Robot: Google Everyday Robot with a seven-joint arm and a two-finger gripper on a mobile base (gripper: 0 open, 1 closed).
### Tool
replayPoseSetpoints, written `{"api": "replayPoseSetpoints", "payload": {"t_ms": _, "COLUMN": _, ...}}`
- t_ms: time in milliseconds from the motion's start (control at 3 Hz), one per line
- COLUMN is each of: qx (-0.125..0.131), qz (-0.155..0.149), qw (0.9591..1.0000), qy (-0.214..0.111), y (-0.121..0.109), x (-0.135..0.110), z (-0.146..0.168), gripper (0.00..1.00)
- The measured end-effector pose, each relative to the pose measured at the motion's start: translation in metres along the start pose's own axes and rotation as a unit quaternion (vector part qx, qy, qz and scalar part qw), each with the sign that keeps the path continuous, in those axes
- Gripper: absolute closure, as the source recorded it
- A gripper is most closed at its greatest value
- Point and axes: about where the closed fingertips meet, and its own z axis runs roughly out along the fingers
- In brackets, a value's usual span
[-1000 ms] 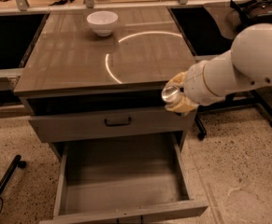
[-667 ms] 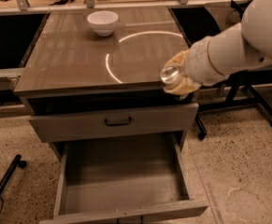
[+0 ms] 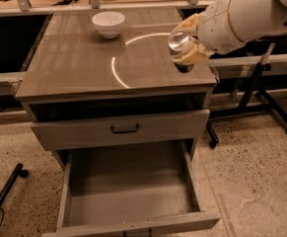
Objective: Pick redbull can from middle drawer and place on counter
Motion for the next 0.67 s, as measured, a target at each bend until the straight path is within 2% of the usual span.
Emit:
{"api": "replayPoseSetpoints", "payload": {"t_ms": 333, "qx": 0.0, "qz": 0.0, "qw": 1.0, "qy": 0.0, "y": 0.0, "x": 0.0, "z": 0.0, "gripper": 1.0}}
{"api": "replayPoseSetpoints", "payload": {"t_ms": 667, "qx": -0.005, "qz": 0.027, "qw": 0.9996, "qy": -0.01, "y": -0.012, "x": 0.001, "z": 0.011, "gripper": 1.0}}
